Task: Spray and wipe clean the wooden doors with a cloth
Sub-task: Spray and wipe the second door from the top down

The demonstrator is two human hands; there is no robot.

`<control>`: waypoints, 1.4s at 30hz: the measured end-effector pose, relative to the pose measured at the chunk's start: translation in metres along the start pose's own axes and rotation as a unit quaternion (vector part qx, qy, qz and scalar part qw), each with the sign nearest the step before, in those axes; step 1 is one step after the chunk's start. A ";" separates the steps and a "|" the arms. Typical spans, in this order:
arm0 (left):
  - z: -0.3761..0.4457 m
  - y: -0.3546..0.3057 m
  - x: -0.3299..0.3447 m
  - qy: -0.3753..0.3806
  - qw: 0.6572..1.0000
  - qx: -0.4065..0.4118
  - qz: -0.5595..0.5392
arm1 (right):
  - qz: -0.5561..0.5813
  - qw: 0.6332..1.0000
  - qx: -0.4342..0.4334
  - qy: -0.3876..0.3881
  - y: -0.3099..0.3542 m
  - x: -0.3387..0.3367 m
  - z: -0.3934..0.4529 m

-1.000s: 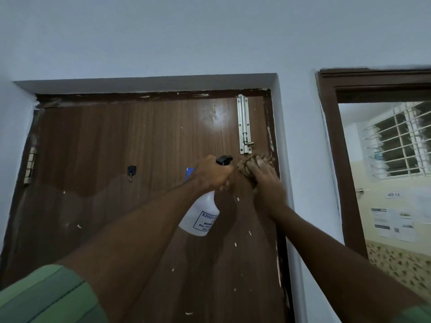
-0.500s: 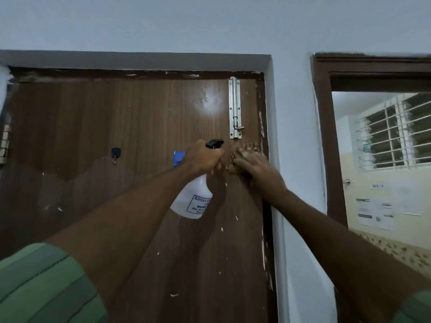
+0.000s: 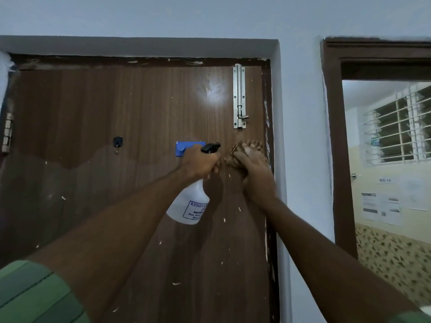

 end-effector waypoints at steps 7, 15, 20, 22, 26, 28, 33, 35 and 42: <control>-0.017 0.019 0.001 0.017 0.999 0.013 0.034 | 0.003 1.000 -0.003 -0.020 0.035 0.019 -0.085; -0.016 0.043 -0.012 -0.005 0.998 0.011 0.068 | 0.052 0.998 -0.026 0.030 0.042 0.028 -0.013; -0.021 0.062 -0.039 -0.047 0.993 -0.009 0.103 | 0.183 0.980 0.076 -0.001 0.061 0.041 0.044; -0.018 0.066 -0.055 -0.066 0.994 0.007 0.091 | 0.216 0.974 0.068 0.032 0.076 0.045 0.067; -0.003 0.075 -0.098 -0.156 0.987 0.018 -0.026 | 0.111 0.987 -0.013 0.117 0.096 0.043 0.106; 0.005 0.079 -0.113 -0.166 0.985 0.018 -0.031 | 0.035 0.987 -0.049 0.151 0.107 0.041 0.107; 0.014 0.078 -0.118 -0.149 0.988 0.044 -0.015 | -0.119 0.984 -0.113 0.069 0.143 0.051 0.071; 0.014 0.076 -0.115 -0.145 0.988 0.059 -0.009 | -0.087 0.992 -0.085 0.021 0.143 0.056 0.065; 0.012 0.077 -0.123 -0.128 0.986 0.105 0.004 | -0.048 0.987 -0.152 0.028 0.138 0.052 0.048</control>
Point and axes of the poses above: each hand's wrist, its own z-axis towards the middle knuckle, its own x-axis out of the palm, y = z × x, the point moved 5 cm from there along z, towards the middle knuckle, and after that the axes turned 1 degree about x, right-handed, at the moved point
